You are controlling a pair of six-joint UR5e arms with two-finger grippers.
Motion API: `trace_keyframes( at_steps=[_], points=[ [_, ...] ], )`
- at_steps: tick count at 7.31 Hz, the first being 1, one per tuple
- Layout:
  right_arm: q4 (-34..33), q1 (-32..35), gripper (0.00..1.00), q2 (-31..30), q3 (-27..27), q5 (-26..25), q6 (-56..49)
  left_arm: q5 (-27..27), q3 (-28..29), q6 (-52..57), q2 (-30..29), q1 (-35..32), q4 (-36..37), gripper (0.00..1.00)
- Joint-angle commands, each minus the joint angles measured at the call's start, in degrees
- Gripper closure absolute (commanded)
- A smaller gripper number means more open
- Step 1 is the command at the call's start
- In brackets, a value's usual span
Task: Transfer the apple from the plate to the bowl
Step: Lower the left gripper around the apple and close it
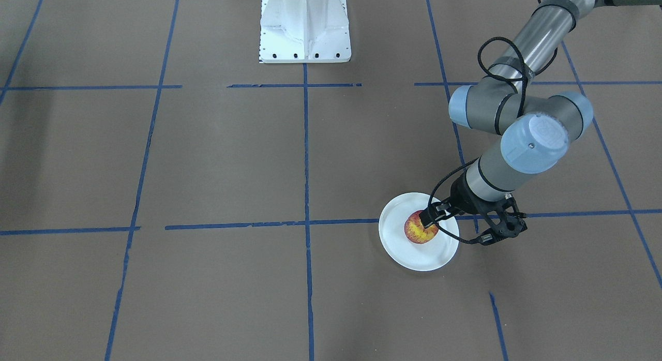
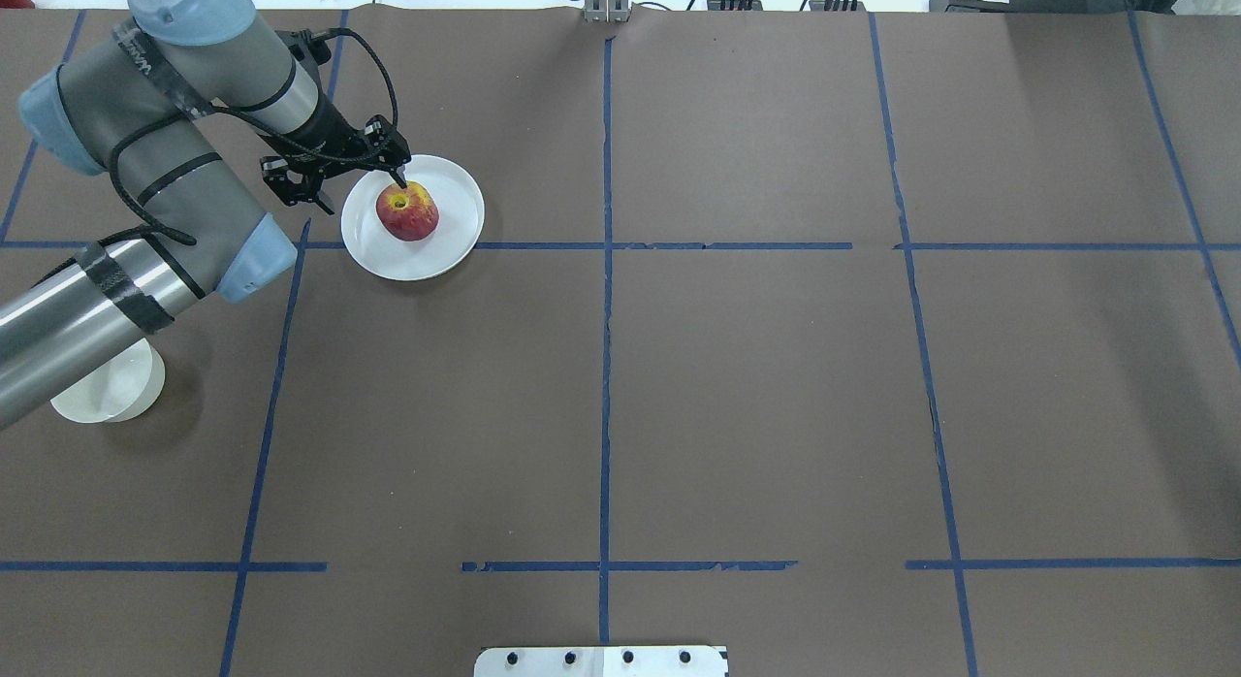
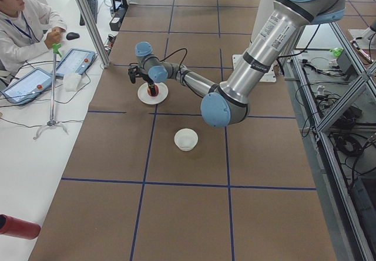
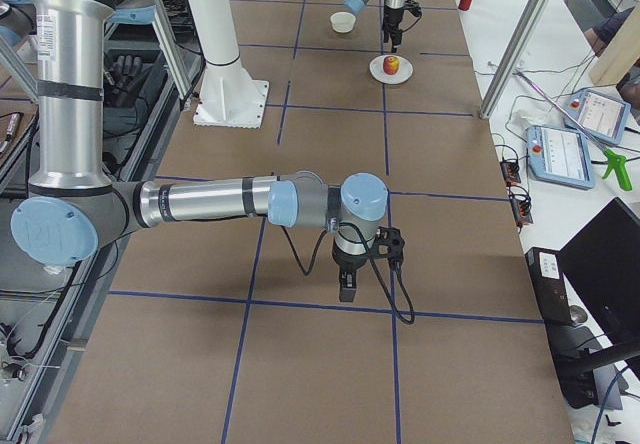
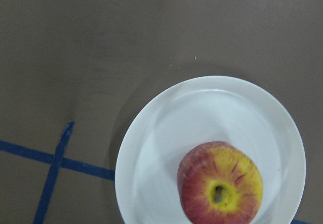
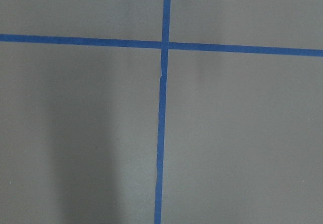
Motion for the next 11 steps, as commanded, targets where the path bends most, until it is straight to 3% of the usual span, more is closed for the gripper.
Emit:
trace_keyframes(
  at_steps=[1,9,11],
  points=[
    [0.0,0.0,0.0,0.0,0.0,0.0,0.0,0.2,2.4,-3.1,-1.6,0.3,-1.3,0.02],
    [0.0,0.0,0.0,0.0,0.0,0.0,0.0,3.3,5.6,-5.0,-3.0,4.4,-1.3,0.02],
    [0.0,0.0,0.0,0.0,0.0,0.0,-0.1,3.8,5.7,-4.5,-3.0,4.4,-1.3,0.13]
  ],
)
